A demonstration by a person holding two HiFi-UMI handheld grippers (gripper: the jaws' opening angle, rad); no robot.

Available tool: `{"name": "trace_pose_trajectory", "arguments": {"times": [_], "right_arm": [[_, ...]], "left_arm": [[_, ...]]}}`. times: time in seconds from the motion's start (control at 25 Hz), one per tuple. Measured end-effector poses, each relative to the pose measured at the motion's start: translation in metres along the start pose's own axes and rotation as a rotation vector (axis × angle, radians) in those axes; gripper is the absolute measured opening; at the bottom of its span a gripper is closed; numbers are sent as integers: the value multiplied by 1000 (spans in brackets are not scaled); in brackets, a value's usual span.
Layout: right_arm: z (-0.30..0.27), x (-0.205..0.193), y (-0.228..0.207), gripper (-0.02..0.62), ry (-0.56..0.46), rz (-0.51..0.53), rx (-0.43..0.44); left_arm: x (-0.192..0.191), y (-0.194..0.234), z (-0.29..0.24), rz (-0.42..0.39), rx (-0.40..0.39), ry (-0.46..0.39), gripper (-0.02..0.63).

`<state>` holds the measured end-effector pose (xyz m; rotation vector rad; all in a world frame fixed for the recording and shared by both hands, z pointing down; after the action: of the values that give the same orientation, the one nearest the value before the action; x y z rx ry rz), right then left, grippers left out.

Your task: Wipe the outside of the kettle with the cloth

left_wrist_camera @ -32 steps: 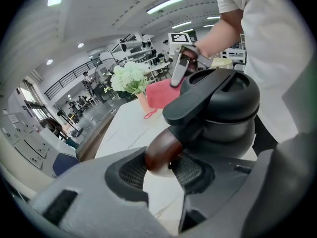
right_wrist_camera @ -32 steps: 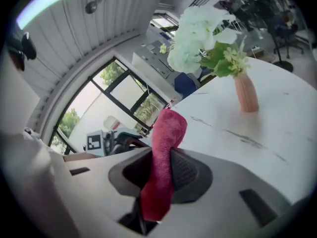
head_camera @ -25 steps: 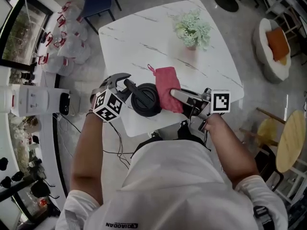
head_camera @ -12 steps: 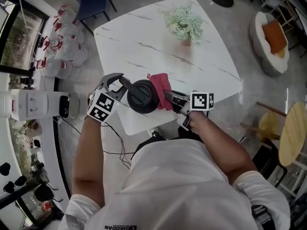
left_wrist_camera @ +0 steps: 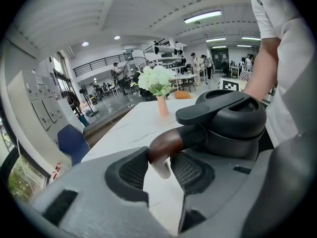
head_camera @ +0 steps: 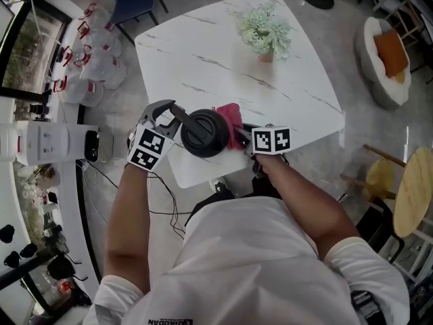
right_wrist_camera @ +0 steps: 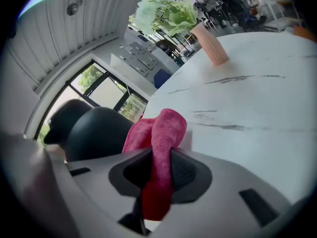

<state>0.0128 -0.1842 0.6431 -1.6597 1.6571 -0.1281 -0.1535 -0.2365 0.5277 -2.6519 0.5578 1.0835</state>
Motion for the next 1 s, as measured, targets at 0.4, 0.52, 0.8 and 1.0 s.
{"name": "trace_pose_trajectory", "arguments": {"times": [0.4,0.52,0.8,1.0], "right_arm": [[-13,-25,-16,92,102,324,-278],[-3,-15,-17,94,80,248,-224],[51,5,-22,97,-22,77,-125],[78,16,-21,97,-77,48,-107]], "left_arm": [[-3,1,-1,55,23,6,141],[-6,1,-1,102,27,22,140],[-23,2,7,371,43,66,144],[-32,-7,19,519,5,96,146]]}}
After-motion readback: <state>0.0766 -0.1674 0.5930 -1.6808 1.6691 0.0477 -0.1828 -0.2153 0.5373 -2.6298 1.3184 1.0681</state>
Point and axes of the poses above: the fingertips, and each gripper's own axes: z backward along the fingers, y to its left, x out of its top, the point moved 2 cm from there along z, backward along the fingers, and after that the axes turned 14 degrees about -x, right-handed, at the moved point
